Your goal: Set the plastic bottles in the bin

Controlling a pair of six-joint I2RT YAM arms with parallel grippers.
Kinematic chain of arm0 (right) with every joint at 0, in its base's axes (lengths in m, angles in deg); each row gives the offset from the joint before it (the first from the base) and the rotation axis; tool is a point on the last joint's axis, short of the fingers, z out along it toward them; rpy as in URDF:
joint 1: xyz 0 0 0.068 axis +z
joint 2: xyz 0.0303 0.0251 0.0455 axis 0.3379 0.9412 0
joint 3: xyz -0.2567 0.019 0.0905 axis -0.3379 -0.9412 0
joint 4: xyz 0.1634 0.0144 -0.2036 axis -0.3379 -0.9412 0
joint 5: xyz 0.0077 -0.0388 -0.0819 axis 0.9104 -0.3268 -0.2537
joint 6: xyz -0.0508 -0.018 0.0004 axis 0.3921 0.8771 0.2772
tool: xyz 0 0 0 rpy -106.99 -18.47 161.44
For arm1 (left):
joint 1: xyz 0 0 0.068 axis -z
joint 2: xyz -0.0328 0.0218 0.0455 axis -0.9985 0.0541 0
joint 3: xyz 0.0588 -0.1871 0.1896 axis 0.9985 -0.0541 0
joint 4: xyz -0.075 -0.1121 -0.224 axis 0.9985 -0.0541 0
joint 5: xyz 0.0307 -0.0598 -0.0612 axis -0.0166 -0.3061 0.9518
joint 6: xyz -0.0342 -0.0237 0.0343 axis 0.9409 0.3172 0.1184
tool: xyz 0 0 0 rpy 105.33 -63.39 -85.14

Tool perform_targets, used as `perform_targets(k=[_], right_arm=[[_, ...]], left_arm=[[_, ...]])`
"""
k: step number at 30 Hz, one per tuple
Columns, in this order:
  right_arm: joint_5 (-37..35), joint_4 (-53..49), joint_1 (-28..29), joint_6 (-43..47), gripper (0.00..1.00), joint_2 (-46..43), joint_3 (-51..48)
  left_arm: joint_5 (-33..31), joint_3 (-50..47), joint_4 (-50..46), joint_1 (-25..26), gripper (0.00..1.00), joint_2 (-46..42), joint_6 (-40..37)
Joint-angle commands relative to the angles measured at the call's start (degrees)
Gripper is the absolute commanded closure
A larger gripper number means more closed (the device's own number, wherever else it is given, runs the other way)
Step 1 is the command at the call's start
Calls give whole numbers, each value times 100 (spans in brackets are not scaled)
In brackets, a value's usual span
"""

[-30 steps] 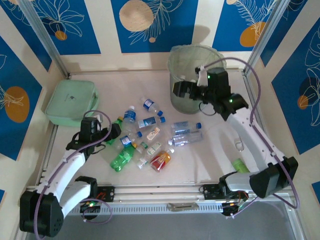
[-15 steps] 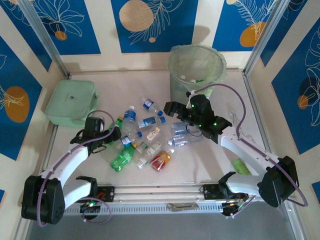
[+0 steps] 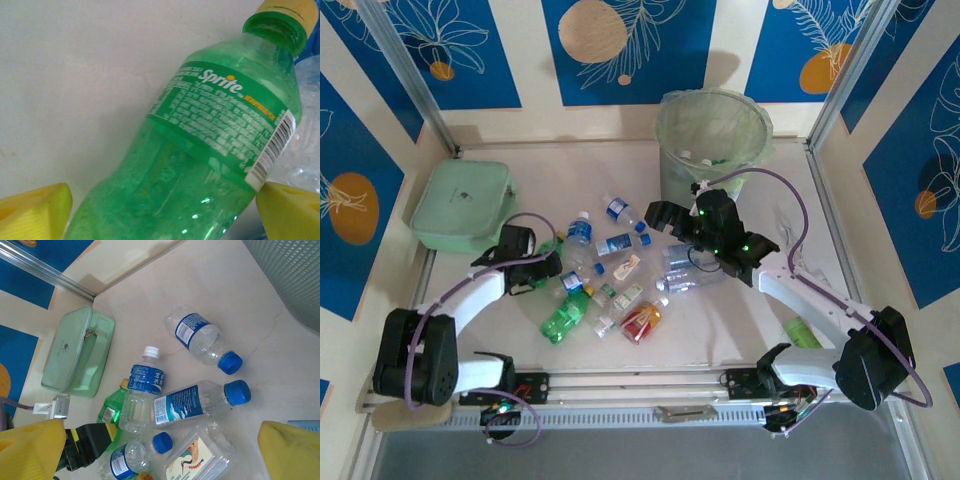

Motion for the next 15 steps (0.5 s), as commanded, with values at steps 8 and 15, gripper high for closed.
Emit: perform_targets(k=[8, 15], right_arm=[[-168, -45, 44, 51, 1, -5, 174], [-154, -74, 53, 119, 1, 94, 348]], left_arm=[[77, 410, 279, -53, 12, 597, -265], [158, 624, 307, -53, 10, 918, -362]])
